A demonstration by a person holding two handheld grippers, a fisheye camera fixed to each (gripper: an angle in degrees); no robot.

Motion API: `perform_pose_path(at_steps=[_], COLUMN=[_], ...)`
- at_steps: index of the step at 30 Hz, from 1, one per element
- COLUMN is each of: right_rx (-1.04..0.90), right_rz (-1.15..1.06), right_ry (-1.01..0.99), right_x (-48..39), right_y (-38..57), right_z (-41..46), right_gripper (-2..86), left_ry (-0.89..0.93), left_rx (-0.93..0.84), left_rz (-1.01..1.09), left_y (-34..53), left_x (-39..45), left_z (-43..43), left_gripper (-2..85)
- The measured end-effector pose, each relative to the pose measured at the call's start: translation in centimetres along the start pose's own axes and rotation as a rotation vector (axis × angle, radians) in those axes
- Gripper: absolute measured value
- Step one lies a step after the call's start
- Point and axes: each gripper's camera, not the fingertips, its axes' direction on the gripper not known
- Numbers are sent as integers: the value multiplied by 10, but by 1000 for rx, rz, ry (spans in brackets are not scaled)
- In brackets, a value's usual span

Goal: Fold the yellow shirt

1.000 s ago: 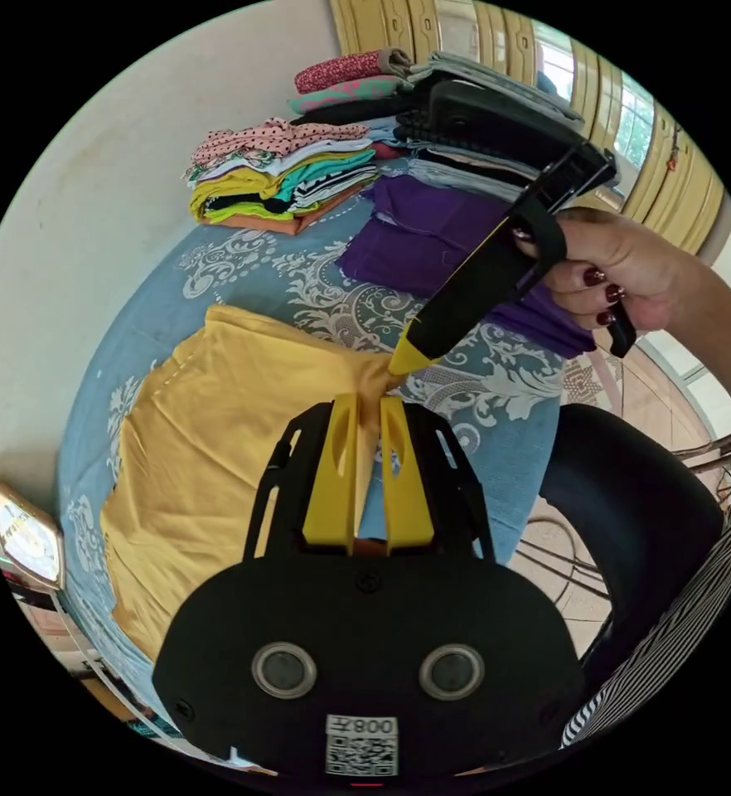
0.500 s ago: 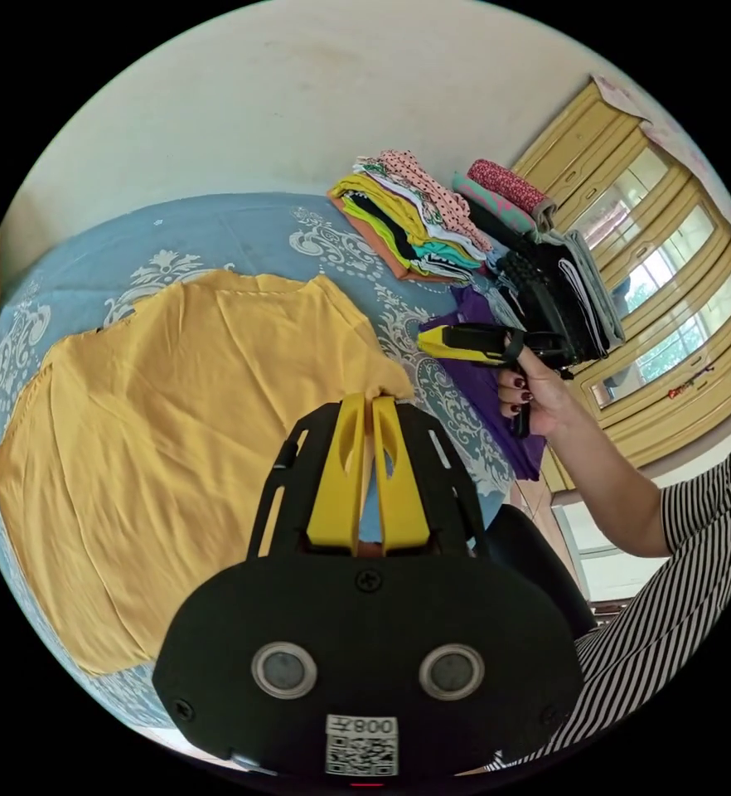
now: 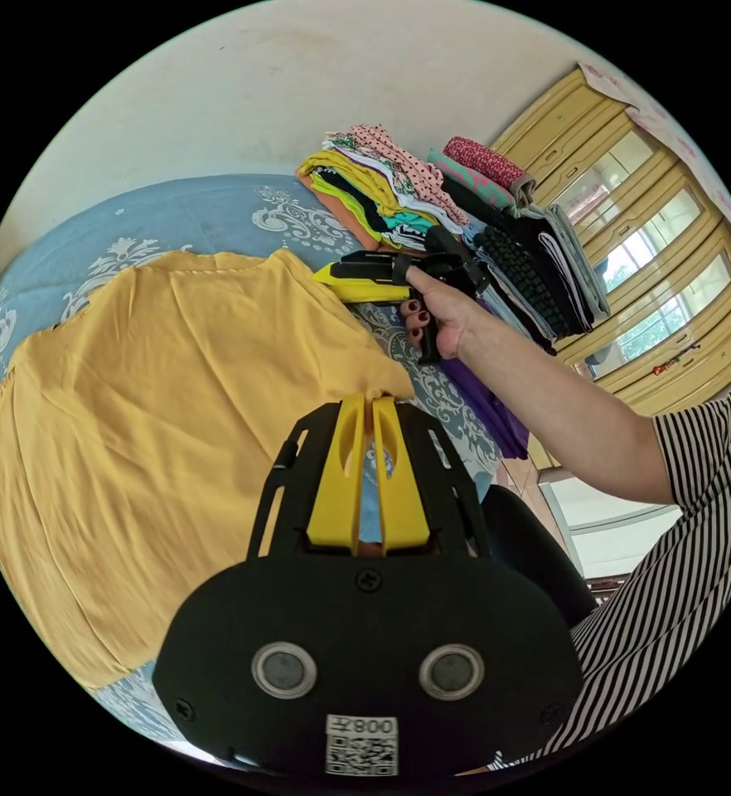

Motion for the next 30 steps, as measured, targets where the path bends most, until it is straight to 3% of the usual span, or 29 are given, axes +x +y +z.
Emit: perform_pose_path(at_steps=[15, 23, 30], right_rx=[-48, -18, 71], right_rz=[-32, -5, -62], right_ry=[62, 12, -100], right_x=[-71, -117, -212], right_y=[-74, -98, -109], right_z=[89, 119, 137], right_gripper=[24, 11, 9], left_ry=[74, 101, 163], left_rx=[-18, 11, 98], left_rz=[30, 25, -10], left_y=[47, 102, 170], left_x=[-34, -77, -129], left_z=[49, 48, 16], left_gripper=[12, 12, 11])
